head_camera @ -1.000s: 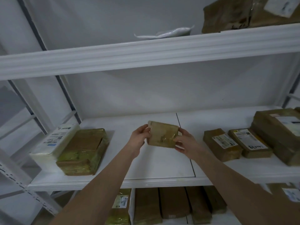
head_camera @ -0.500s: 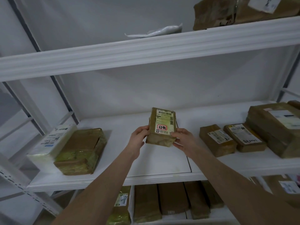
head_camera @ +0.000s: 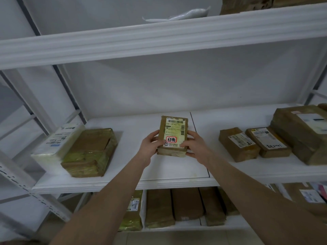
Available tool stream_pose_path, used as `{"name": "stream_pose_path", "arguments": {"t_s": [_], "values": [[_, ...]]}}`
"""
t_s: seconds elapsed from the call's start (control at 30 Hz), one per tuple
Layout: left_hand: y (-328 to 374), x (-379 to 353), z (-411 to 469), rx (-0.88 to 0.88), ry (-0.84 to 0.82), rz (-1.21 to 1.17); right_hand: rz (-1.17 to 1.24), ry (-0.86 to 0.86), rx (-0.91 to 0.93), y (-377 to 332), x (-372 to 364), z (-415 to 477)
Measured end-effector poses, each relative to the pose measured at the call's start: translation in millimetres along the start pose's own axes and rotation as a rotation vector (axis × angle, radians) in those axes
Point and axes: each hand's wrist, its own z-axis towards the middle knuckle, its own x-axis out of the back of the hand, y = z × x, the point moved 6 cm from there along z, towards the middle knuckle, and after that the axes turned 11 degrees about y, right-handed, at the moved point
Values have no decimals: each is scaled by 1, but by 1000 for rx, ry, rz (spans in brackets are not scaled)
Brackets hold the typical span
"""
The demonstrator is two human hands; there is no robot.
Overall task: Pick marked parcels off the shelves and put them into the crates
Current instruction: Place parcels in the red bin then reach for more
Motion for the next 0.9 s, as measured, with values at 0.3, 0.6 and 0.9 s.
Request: {"name": "stream_pose_path", "arguments": {"t_s": [0.3, 0.6, 0.9], "values": [[-5, 43, -4, 25, 114, 12, -83, -79, 4, 9, -45, -3], [-30, 113, -60, 93, 368, -73, -231, -282, 23, 32, -105, -30], [-81, 179, -183, 150, 638, -106, -375, -583, 36, 102, -160, -112]]}}
